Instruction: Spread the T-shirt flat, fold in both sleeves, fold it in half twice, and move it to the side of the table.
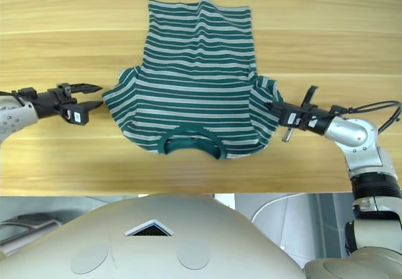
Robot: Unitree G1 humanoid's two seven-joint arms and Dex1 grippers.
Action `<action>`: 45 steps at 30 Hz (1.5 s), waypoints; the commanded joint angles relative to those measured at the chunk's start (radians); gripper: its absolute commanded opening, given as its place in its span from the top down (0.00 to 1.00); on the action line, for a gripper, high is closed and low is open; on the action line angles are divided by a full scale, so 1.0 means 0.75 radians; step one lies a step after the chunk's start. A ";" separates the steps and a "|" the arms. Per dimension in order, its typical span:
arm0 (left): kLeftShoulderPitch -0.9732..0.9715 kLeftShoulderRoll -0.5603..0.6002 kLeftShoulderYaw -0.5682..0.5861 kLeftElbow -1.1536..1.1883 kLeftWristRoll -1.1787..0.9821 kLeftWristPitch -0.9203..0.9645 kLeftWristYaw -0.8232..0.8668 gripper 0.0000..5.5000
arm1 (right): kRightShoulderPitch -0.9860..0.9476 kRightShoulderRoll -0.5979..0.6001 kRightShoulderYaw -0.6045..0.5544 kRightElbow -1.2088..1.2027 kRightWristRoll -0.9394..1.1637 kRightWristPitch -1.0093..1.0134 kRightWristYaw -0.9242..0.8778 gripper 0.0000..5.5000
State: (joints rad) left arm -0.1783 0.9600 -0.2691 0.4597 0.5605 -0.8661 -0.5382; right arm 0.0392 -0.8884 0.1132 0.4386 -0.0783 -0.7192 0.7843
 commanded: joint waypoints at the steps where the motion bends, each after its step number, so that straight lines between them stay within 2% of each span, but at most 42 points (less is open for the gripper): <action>1: -0.053 -0.025 -0.050 0.042 0.063 0.002 0.022 0.61 | -0.013 0.005 0.000 0.000 -0.015 0.000 -0.003 1.00; 5: -0.078 -0.040 -0.092 0.065 0.082 0.003 0.022 0.61 | -0.015 0.005 0.000 -0.002 -0.018 -0.001 -0.002 1.00; 7: -0.085 -0.040 -0.105 0.075 0.087 0.005 0.020 0.65 | -0.015 0.006 0.000 -0.005 -0.018 0.001 -0.001 1.00; 11: -0.087 -0.034 -0.123 0.059 0.065 0.005 -0.005 0.81 | -0.018 0.011 0.003 -0.007 -0.021 0.004 -0.002 1.00; 17: -0.075 -0.010 -0.115 -0.006 0.014 0.028 -0.064 0.99 | -0.018 0.018 0.003 -0.008 -0.028 0.006 -0.004 1.00; 34: -0.093 0.020 -0.037 -0.209 -0.121 0.058 -0.133 1.00 | -0.015 0.027 0.004 -0.026 -0.029 0.008 -0.004 1.00; 45: -0.166 -0.098 -0.097 -0.179 -0.087 -0.005 -0.095 1.00 | -0.034 0.052 0.021 -0.028 -0.036 0.012 -0.004 1.00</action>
State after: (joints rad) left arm -0.2778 0.9025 -0.3316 0.3147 0.4783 -0.8629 -0.6170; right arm 0.0304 -0.8492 0.1266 0.4272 -0.1003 -0.7178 0.7840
